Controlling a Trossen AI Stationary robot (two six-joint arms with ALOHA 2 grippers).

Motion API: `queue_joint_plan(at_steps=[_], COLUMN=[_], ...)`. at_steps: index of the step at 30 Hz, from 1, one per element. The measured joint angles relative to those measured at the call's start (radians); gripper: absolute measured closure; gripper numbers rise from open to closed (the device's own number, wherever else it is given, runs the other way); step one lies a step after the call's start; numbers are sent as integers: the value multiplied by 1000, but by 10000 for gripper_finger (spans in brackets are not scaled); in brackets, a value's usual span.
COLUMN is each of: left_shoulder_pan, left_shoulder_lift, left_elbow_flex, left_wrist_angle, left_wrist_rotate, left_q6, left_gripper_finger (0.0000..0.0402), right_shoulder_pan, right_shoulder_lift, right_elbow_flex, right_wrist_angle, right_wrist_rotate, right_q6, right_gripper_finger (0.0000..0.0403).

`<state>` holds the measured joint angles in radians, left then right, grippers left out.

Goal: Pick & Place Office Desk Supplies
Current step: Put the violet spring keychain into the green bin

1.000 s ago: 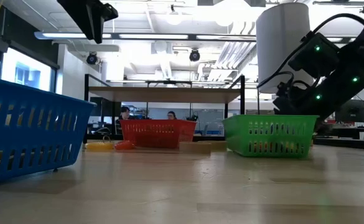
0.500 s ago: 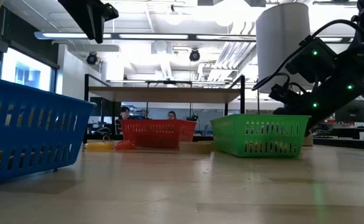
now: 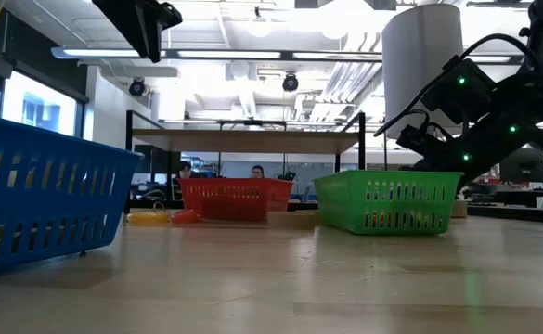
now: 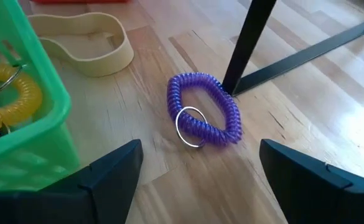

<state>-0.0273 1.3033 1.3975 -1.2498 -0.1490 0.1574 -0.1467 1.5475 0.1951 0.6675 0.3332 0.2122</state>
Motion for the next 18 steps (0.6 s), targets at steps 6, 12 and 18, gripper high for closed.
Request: queue_joint_plan(at_steps=[6, 12, 18], left_shoulder_pan=[0, 0, 0], left_shoulder_lift=[0, 0, 0], left_elbow_flex=[0, 0, 0], left_wrist_angle=[9, 12, 24], left_wrist_rotate=[0, 0, 0], left_q6=[4, 8, 10], left_gripper_finger=[285, 285, 285], right_shoulder_pan=[-76, -122, -135], right_shoulder_lift=[0, 1, 1], right_elbow_flex=[0, 0, 0], right_wrist_angle=[6, 34, 48], right_wrist_rotate=[-118, -208, -237], right_q6=[-12, -104, -164], right_gripper_finger=[88, 88, 88])
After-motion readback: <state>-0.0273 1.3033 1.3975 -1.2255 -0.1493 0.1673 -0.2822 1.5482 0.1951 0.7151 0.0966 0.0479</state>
